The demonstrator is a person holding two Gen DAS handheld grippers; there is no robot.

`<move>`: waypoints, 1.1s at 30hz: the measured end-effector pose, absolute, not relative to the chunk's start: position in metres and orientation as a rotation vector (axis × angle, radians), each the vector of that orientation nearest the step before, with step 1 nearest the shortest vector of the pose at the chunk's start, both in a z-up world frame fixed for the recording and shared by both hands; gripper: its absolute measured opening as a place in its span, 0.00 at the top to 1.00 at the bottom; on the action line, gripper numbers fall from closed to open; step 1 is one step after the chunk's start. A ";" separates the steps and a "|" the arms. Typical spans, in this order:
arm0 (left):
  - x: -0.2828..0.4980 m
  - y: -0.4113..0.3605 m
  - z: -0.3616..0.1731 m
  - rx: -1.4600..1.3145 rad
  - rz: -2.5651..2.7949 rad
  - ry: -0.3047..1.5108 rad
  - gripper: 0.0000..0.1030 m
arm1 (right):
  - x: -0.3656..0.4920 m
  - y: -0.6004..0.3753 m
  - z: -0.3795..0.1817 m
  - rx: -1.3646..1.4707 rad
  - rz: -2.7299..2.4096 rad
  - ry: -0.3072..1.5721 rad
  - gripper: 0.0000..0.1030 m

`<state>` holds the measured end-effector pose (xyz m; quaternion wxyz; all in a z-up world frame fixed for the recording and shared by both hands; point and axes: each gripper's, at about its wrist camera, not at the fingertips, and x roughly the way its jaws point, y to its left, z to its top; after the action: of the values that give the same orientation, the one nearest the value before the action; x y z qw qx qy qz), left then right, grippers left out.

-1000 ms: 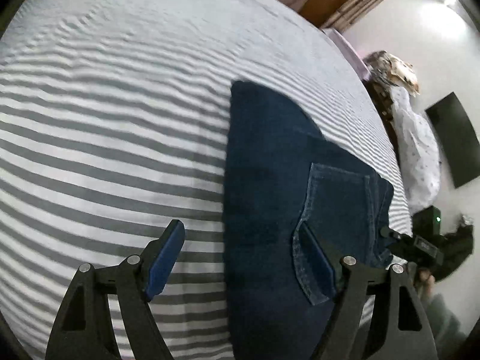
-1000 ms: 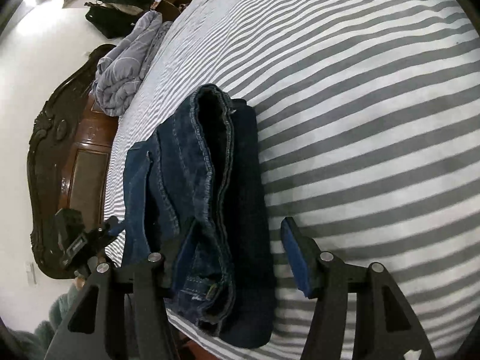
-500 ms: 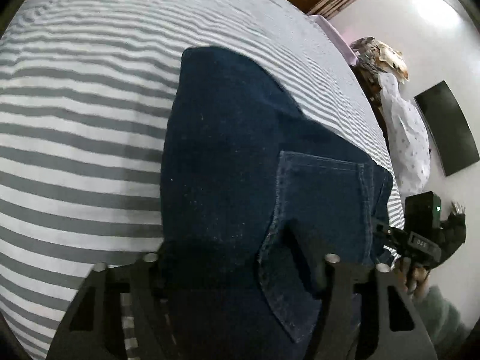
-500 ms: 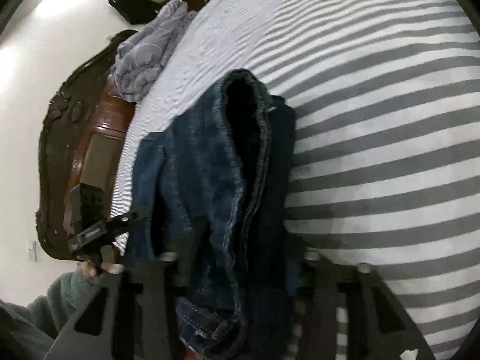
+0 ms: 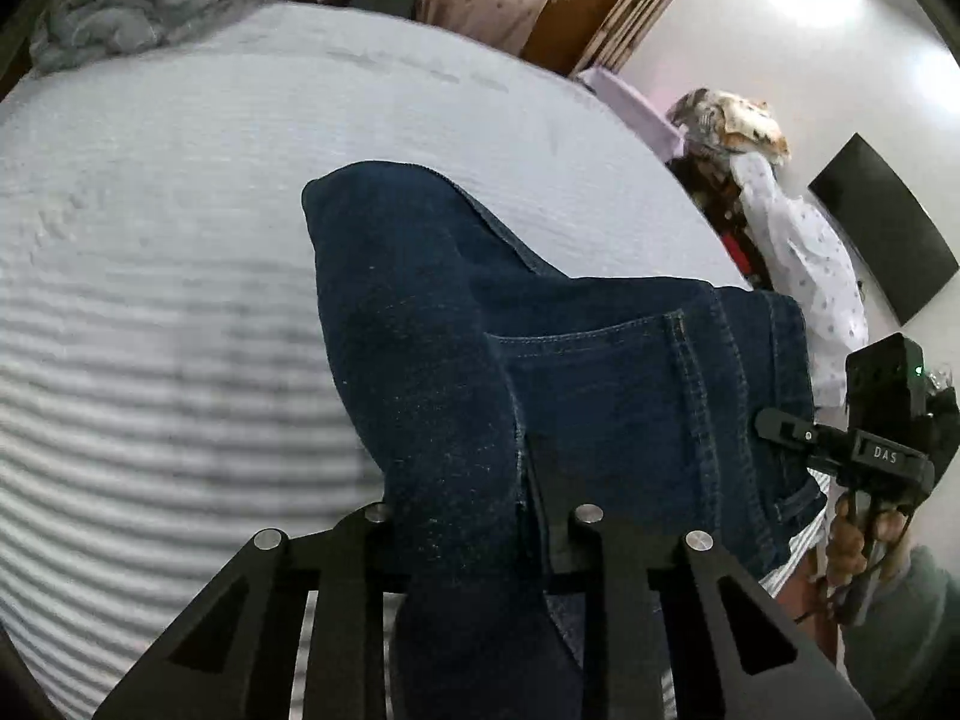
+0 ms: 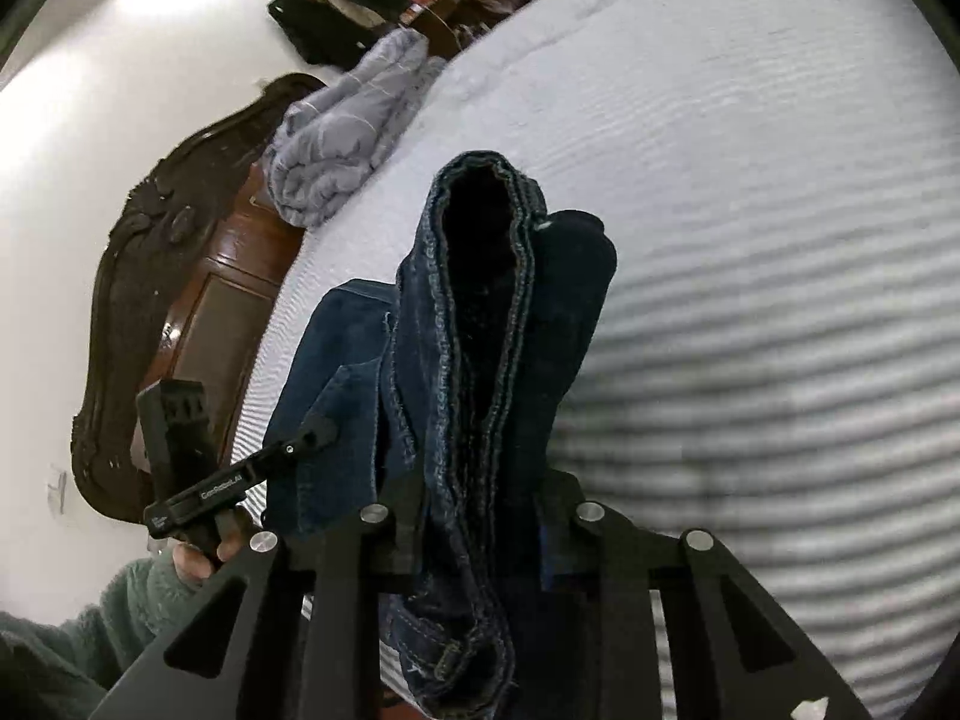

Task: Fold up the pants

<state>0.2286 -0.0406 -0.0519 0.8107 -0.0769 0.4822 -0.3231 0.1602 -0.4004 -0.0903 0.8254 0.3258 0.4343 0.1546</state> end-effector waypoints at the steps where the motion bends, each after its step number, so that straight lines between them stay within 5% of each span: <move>1: 0.237 -0.041 -0.045 -0.155 -0.690 1.016 0.76 | 0.170 -0.401 -0.083 0.689 0.333 0.912 0.76; 7: 0.284 -0.049 -0.034 -0.112 -0.648 1.001 0.76 | 0.226 -0.403 -0.068 0.658 0.324 0.914 0.76; 13: 0.319 -0.058 -0.099 -0.073 -0.593 1.110 0.75 | 0.270 -0.398 -0.110 0.603 0.286 1.009 0.76; 14: 0.321 -0.057 -0.109 -0.057 -0.572 1.122 0.70 | 0.276 -0.394 -0.122 0.571 0.261 1.042 0.75; 16: 0.323 -0.052 -0.121 -0.082 -0.570 1.113 0.61 | 0.283 -0.389 -0.143 0.495 0.183 1.094 0.55; 18: 0.325 -0.043 -0.123 -0.122 -0.570 1.103 0.51 | 0.282 -0.392 -0.150 0.510 0.176 1.070 0.53; 23: 0.325 -0.024 -0.107 -0.179 -0.538 1.096 0.49 | 0.265 -0.401 -0.132 0.509 0.141 1.045 0.51; 33: 0.227 -0.068 -0.069 0.318 -0.386 0.838 0.46 | 0.205 -0.360 -0.075 0.325 0.175 0.950 0.54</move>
<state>0.2273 -0.0679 -0.0691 0.8833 0.1529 0.4025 -0.1856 0.2052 -0.3601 -0.0750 0.8729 0.1553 0.4549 0.0837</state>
